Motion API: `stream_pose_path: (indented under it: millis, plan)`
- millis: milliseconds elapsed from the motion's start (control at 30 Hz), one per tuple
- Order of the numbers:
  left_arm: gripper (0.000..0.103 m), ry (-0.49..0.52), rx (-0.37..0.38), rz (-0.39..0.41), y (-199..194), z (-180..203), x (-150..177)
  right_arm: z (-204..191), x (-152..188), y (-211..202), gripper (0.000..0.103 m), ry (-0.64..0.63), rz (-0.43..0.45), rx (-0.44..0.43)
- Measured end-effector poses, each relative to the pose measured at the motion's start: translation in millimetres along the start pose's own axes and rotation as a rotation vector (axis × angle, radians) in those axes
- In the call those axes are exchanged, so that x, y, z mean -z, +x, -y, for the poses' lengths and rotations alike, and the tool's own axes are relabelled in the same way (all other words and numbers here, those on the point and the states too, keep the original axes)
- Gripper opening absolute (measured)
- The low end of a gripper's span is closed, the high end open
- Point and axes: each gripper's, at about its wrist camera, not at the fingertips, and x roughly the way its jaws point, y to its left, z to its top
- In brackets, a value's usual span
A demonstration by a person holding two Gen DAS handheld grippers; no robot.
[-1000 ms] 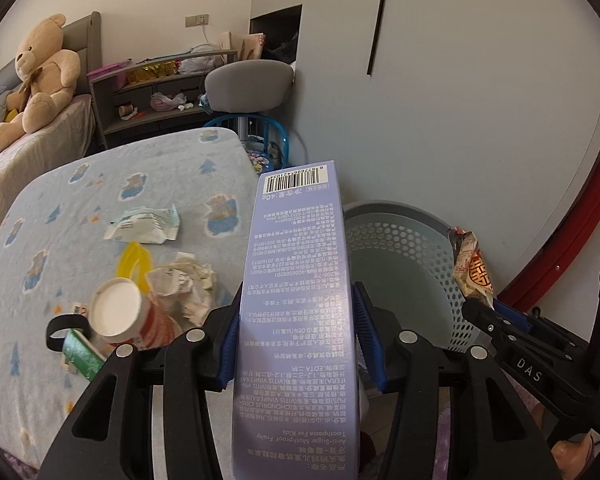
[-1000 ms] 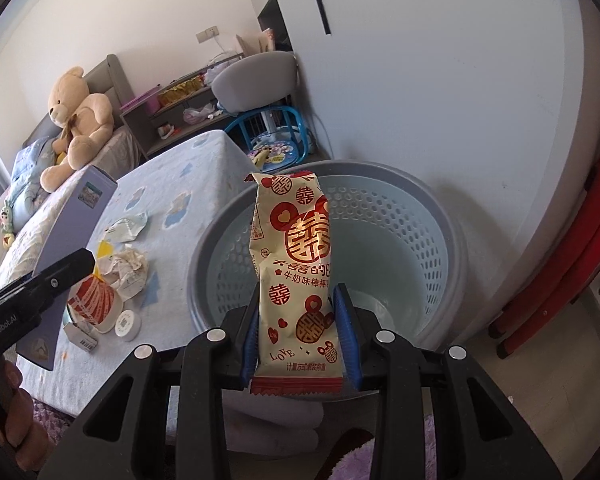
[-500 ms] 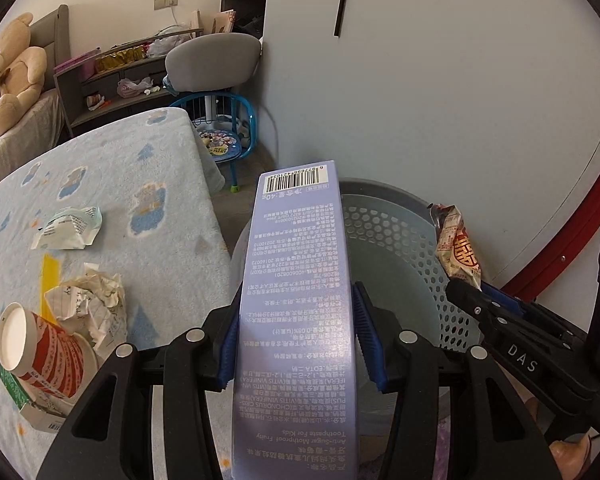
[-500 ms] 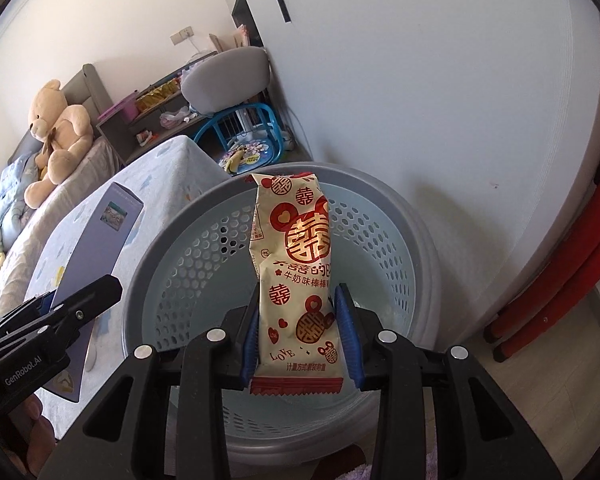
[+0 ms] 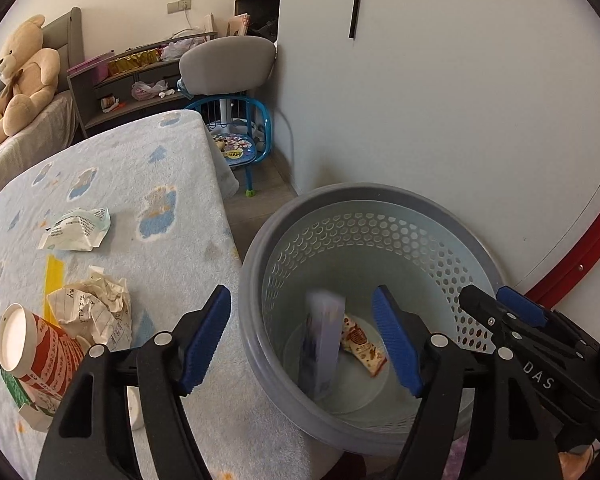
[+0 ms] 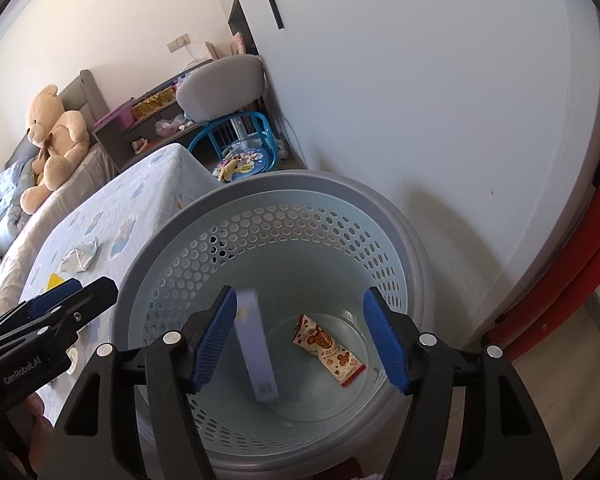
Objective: Collect trash
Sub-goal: 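Carry both items over the grey basket and open both grippers to drop them, then move both grippers back from the basket to the table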
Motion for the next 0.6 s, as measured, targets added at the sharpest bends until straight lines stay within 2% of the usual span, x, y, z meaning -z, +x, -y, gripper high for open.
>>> stream_pose_path:
  millis: [167, 400, 600]
  plan:
    - [0.070, -0.002, -0.016, 0.002, -1.6, 0.9, 2.2, 1.2, 2.1, -2.1, 0.071, -0.003, 0.011, 0.002]
    - [0.072, -0.019, -0.033, 0.004, -3.0, -3.1, 2.4, 2.3, 3.5, 0.0, 0.071, 0.001, 0.010, 0.004]
    - [0.073, -0.031, -0.044, 0.003, -5.1, -6.7, 4.3, 0.8, 3.1, -1.0, 0.077, 0.001, 0.023, 0.000]
